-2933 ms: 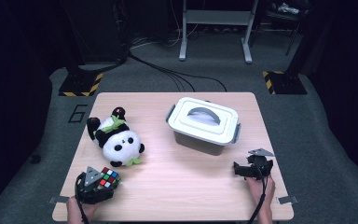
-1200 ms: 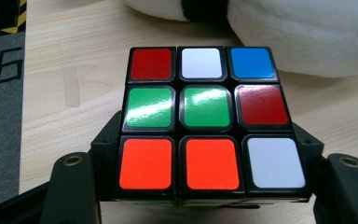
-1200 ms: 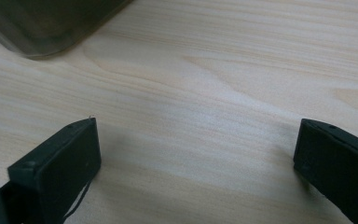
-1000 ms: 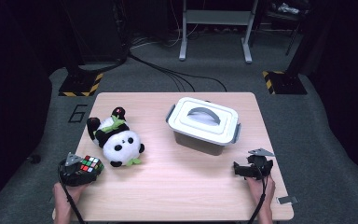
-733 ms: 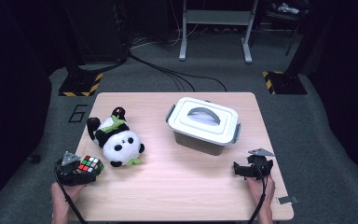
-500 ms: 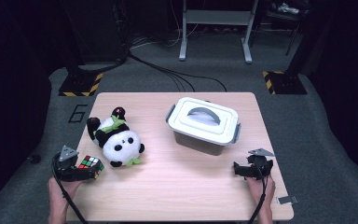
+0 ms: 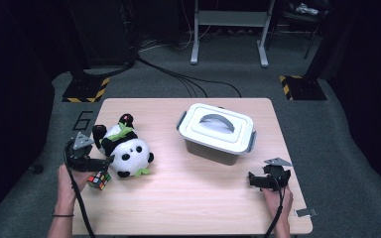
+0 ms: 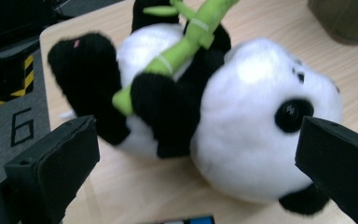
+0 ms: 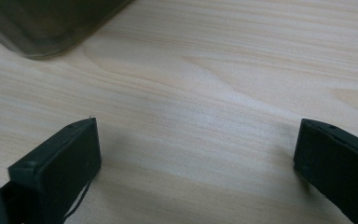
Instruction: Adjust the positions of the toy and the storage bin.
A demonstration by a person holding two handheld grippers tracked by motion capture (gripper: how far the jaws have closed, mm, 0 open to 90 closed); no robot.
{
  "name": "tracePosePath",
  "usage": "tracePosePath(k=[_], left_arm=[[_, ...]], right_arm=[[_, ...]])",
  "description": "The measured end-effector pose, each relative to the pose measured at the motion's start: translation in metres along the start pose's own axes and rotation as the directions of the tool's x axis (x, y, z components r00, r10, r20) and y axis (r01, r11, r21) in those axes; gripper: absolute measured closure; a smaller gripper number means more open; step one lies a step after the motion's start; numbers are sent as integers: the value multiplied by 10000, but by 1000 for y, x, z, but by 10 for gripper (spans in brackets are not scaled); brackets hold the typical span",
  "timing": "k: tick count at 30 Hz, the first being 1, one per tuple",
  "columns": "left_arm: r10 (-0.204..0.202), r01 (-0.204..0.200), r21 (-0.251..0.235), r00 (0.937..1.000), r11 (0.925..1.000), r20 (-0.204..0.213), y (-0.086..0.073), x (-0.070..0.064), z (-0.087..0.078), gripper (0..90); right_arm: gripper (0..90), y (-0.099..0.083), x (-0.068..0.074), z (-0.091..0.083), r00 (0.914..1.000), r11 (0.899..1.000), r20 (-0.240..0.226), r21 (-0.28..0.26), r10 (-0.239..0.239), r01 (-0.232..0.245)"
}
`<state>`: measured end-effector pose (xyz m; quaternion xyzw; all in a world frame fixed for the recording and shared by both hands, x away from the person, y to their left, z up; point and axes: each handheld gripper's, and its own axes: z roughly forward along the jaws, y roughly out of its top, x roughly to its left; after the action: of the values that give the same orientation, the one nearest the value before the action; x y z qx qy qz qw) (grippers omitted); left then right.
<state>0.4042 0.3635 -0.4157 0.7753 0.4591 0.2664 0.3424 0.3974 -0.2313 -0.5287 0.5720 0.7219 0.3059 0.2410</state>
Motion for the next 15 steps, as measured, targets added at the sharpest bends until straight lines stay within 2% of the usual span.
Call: tracePosePath(k=[4,6,11,15], left_arm=[[256,-255,-79,9996,9996,133,17,0,11,0],[408,-412,124,9988,9991,266,24,1,16,0],[596,-603,164,9975,9980,390,37,3,31,4],[762,-768,102,9960,9970,472,44,2,39,46]], right_arm=[[0,0,0,0,10000,10000,-2,-2,-3,3],[0,0,0,0,10000,10000,-6,-2,-3,3],[0,0,0,0,10000,10000,-2,32,49,-49],[0,0,0,0,10000,10000,-6,6,11,-11]])
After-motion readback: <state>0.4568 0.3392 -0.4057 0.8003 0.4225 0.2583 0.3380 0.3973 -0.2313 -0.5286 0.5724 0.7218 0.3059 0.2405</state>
